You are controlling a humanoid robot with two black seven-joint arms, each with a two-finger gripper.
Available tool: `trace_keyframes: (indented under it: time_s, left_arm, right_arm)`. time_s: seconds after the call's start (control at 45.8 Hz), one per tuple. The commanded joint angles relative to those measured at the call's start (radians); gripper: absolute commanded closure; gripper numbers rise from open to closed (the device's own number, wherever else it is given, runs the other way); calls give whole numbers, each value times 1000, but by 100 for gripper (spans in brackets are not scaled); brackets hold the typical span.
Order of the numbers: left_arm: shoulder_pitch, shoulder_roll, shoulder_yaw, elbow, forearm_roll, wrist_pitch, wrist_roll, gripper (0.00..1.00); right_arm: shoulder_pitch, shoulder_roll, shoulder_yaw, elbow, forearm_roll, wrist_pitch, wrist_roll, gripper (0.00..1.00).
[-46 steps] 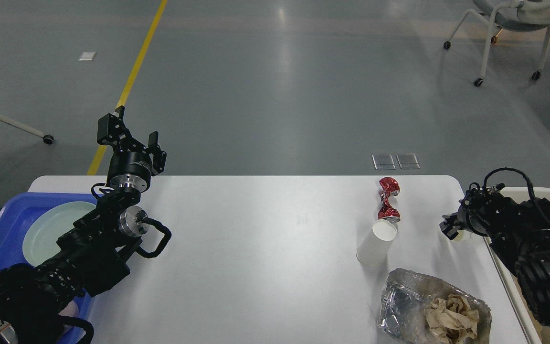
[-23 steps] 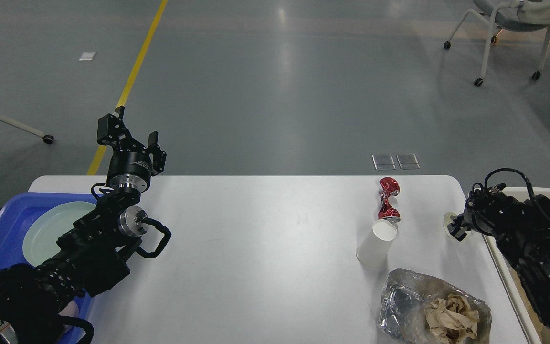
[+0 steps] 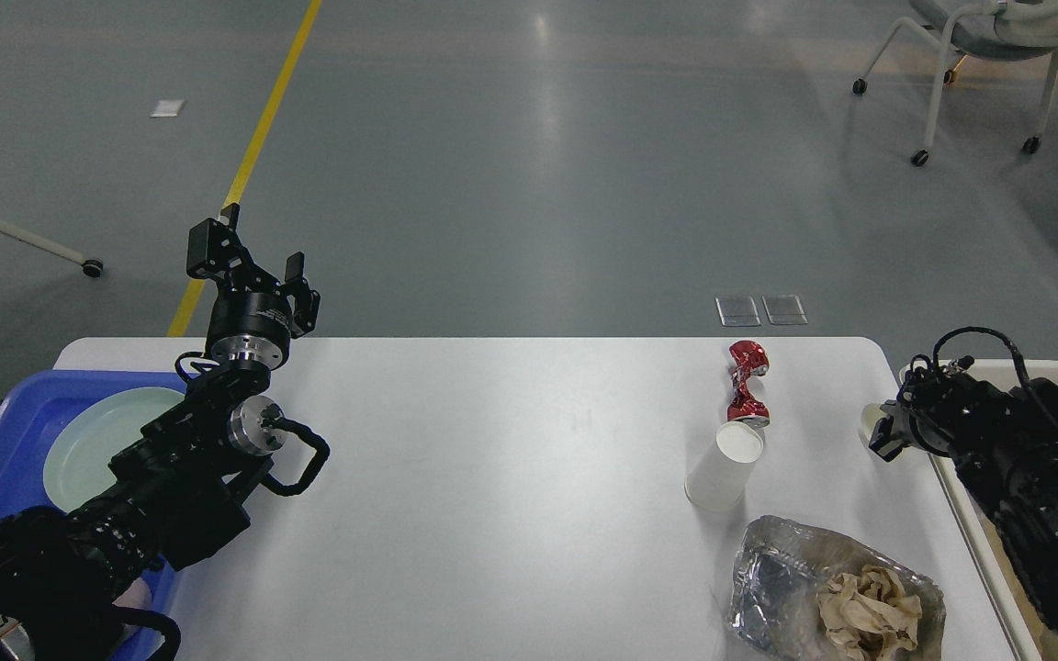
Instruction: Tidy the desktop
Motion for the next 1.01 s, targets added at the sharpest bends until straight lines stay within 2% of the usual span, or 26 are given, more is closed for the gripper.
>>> trace_keyframes:
  time_s: [0.0, 0.24, 0.306, 0.437, 0.524, 0.721, 0.852, 0.983]
  left_arm:
    - [0, 0, 0, 1, 1, 0, 0, 0]
    - [0, 0, 0, 1, 1, 0, 0, 0]
    - [0, 0, 0, 1, 1, 0, 0, 0]
    - [0, 0, 0, 0, 1, 0, 0, 0]
    - [0, 0, 0, 1, -1, 0, 0, 0]
    - [0, 0, 0, 1, -1, 0, 0, 0]
    - [0, 0, 0, 1, -1, 0, 0, 0]
    - [0, 0, 0, 0, -1, 0, 0, 0]
  right_arm:
    - [0, 0, 1, 0, 1, 0, 2, 100]
    - [48, -9, 3, 3, 7, 6, 14, 100]
    - [89, -20, 9, 23, 8, 12, 42, 100]
    - [213, -37, 33, 93, 18, 52, 140, 100]
    - [317, -49, 55, 150, 18, 123, 203, 100]
    - [621, -112, 111, 327, 19, 282, 402, 100]
    - [794, -122, 115, 419, 19, 356, 489, 100]
    - [986, -130, 118, 531, 25, 483, 598, 100]
